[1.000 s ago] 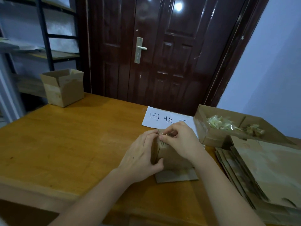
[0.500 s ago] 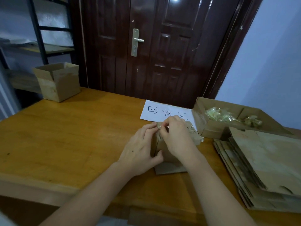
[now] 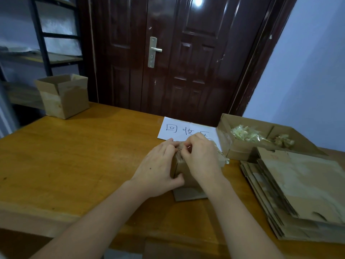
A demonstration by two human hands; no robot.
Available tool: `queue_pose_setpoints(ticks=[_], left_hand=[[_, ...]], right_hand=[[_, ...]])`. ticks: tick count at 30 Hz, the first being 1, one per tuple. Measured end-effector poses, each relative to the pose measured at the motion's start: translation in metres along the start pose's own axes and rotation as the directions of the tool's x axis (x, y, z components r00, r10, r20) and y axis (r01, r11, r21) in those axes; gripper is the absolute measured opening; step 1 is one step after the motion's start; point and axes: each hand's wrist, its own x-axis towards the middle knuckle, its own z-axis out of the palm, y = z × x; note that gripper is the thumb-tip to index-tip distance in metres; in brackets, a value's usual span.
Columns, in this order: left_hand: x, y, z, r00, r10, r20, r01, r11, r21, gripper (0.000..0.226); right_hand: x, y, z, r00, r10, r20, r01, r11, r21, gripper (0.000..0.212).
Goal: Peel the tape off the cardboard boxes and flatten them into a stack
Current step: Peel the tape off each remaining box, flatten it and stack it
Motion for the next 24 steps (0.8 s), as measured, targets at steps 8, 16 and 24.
queue_pose_setpoints(ticks=[8,16,24], left_hand=[[-0.002,0.000,0.006,1.000,0.000,-0.016,0.000,0.999,-0.034,0.067],[0.001,0.002,0.002,1.000,-0.009,-0.018,0.009,1.000,-0.029,0.060],[0.000,0.002,-0.001,1.000,0.010,-0.022,-0.011,0.999,-0.044,0.058]], right_hand=[[0.002,0.011,-0.010,0.989,0.084,0.120,-0.101,0.984,0.147,0.015],[0.003,0.011,-0.002,0.988,0.146,0.044,-0.150,0.981,0.120,0.013],[-0.008,0.010,0.002,1.000,-0.012,-0.012,0.013,0.997,0.081,0.014]])
